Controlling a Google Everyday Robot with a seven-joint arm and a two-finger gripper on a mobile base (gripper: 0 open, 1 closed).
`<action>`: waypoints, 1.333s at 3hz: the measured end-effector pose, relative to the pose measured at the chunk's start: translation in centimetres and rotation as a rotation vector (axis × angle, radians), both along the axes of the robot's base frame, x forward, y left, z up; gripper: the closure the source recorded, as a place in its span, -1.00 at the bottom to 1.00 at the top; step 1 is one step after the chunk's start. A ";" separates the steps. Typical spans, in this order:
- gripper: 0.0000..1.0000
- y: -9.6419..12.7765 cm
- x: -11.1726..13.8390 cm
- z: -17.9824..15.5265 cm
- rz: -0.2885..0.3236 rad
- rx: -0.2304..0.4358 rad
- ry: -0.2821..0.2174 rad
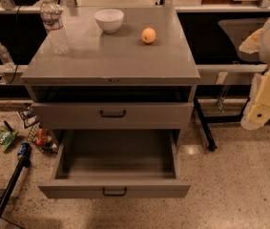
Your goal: Place orange into middle drawer
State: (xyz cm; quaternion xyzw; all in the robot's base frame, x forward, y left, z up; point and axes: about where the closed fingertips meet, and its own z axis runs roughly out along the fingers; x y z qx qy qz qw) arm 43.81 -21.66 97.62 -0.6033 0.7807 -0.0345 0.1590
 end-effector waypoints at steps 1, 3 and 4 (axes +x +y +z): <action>-1.00 0.0 0.0 0.3 -0.003 0.018 -0.015; -1.00 1.0 2.8 -0.4 -0.003 0.108 -0.051; -1.00 4.6 10.9 -1.9 0.025 0.361 -0.123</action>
Offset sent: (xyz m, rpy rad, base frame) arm -0.0004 -0.0007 0.0011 0.0436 -0.0120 -0.0070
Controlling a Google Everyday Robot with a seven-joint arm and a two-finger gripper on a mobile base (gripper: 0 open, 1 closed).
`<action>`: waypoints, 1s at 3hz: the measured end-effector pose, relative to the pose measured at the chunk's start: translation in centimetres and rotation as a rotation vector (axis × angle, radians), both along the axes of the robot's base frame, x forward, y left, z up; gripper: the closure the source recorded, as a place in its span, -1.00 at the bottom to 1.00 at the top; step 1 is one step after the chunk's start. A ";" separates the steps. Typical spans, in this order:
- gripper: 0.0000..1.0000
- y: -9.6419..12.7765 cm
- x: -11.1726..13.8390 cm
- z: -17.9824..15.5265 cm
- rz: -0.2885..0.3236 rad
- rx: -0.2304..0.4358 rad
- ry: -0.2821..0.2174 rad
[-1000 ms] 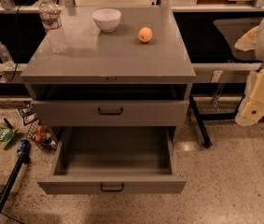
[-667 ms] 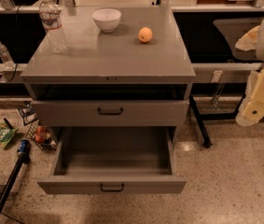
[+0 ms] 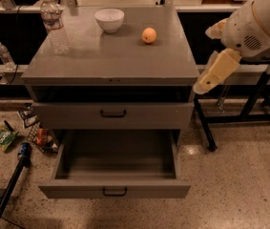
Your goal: Place orange into middle drawer
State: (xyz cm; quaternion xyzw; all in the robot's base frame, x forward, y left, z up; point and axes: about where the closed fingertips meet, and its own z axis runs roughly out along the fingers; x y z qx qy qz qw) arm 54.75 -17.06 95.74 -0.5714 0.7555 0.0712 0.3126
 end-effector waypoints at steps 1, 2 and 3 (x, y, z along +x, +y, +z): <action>-1.00 0.6 5.4 0.0 -0.041 0.169 -0.092; -1.00 1.5 13.0 -2.4 -0.141 0.294 -0.170; -1.00 1.8 17.5 -2.8 -0.225 0.322 -0.174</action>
Offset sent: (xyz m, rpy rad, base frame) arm 0.2028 0.0137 -0.0439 0.4127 -0.2718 -0.2605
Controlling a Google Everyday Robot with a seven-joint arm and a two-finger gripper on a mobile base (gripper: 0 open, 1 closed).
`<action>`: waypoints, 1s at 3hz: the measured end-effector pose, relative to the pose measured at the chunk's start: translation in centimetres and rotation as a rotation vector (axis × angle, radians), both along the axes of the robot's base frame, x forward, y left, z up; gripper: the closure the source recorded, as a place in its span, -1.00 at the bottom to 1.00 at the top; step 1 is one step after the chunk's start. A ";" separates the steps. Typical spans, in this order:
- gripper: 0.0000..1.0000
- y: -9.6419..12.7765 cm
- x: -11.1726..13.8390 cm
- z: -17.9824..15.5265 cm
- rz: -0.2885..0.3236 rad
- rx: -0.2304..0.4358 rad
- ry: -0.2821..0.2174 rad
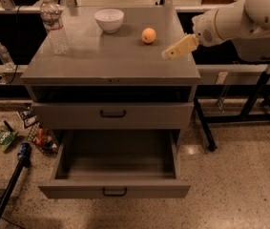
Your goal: Place orange into middle drawer
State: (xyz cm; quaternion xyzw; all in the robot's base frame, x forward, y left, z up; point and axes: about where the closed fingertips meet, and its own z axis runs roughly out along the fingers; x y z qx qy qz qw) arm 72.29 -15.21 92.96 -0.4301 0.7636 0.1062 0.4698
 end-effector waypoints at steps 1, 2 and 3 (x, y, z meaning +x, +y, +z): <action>-1.00 0.3 0.0 -0.1 0.002 0.005 0.006; -1.00 1.7 3.4 -0.8 0.028 0.066 -0.061; -1.00 2.2 6.2 -1.2 0.038 0.104 -0.108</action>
Offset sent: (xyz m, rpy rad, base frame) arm 0.0634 0.0215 -0.0140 0.1290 -0.1256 0.0322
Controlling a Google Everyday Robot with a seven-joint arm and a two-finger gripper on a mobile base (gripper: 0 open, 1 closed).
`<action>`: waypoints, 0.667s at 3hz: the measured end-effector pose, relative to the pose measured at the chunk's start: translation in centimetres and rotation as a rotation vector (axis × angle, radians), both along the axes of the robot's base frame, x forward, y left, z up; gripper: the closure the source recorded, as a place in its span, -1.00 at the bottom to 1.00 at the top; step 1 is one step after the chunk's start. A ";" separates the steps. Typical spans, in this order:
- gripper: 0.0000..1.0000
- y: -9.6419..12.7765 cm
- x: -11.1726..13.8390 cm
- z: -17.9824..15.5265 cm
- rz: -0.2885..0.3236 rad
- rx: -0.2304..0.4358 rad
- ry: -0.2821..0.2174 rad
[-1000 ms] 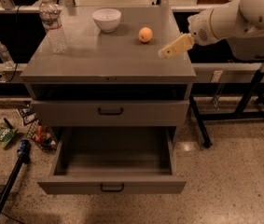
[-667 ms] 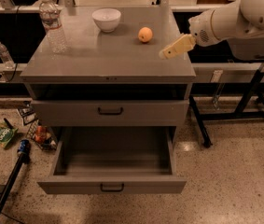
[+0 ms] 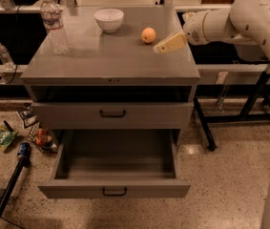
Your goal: Place orange into middle drawer
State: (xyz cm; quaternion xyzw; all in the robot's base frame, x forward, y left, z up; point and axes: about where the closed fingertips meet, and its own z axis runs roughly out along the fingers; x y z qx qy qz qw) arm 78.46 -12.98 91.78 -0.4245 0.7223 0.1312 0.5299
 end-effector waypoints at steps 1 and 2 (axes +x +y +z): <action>-1.00 -0.6 4.2 -1.0 -0.064 0.059 -0.015; -1.00 -0.1 4.6 -1.3 -0.060 0.067 -0.006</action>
Offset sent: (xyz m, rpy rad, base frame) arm 0.0324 -0.0036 -0.0079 0.0434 -0.0129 -0.0462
